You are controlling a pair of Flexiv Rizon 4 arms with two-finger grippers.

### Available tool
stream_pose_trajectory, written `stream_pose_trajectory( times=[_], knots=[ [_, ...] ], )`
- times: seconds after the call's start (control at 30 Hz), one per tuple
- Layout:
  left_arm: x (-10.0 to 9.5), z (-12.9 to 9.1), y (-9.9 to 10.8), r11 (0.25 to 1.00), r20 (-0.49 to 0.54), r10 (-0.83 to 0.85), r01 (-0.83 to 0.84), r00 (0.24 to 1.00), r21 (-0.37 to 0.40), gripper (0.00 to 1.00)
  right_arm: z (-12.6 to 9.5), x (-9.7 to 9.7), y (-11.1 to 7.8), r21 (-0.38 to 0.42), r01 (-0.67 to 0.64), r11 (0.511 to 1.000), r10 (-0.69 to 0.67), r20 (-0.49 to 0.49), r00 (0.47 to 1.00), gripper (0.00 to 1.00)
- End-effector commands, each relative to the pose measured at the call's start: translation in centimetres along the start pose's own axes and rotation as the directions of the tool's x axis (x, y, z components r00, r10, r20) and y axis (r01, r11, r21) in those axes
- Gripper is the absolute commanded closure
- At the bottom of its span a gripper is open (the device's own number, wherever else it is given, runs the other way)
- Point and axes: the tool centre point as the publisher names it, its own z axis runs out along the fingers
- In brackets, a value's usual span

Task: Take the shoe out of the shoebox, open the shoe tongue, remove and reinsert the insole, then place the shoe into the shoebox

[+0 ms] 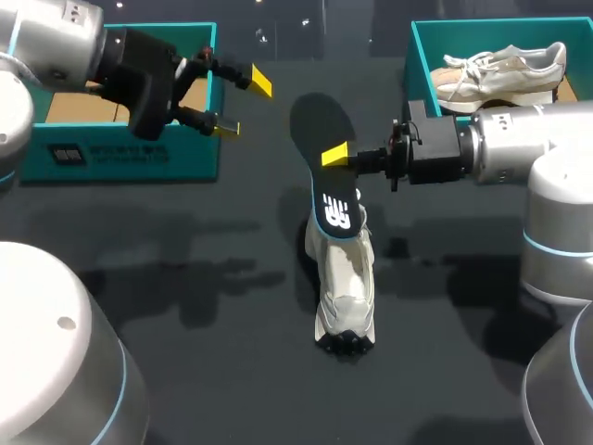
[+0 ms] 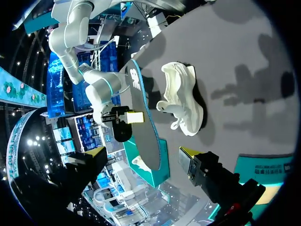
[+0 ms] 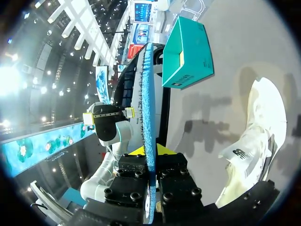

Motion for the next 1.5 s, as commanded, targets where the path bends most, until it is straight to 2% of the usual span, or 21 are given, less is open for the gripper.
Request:
stream_pose_trajectory(
  times=[0.03,0.17,0.4,0.73,0.9,1.17,1.5],
  knots=[
    [-1.5,-0.8,0.9,0.996,-0.238,0.045,-0.027,0.970,0.080,0.00,0.1,0.0,0.0,-0.002,-0.001,1.000,0.001,0.002,1.000,1.00],
    [-2.4,-0.7,1.0,0.993,-0.363,0.082,-0.044,0.928,0.112,0.00,0.1,0.0,0.0,-0.002,-0.001,1.000,0.001,0.002,1.000,1.00],
    [-4.0,0.3,1.2,0.983,-0.510,0.122,-0.033,0.851,0.179,0.00,0.1,0.0,0.0,-0.002,-0.001,1.000,0.001,0.002,1.000,1.00],
    [-5.4,2.9,0.6,0.966,-0.665,0.146,0.038,0.732,0.255,0.00,0.1,0.0,0.0,-0.002,-0.001,1.000,0.001,0.002,1.000,1.00],
    [-5.4,4.3,-0.3,0.954,-0.727,0.156,0.089,0.669,0.286,0.00,0.1,0.0,0.0,-0.002,-0.001,1.000,0.001,0.002,1.000,1.00],
    [-6.0,5.0,-1.4,0.963,-0.795,0.161,0.084,0.584,0.256,0.00,0.1,0.0,0.0,-0.002,-0.001,1.000,0.001,0.002,1.000,1.00],
    [-6.6,5.3,-2.4,0.970,-0.815,0.131,0.097,0.564,0.223,0.00,0.1,0.0,0.0,-0.002,-0.001,1.000,0.001,0.002,1.000,1.00]
  ],
)
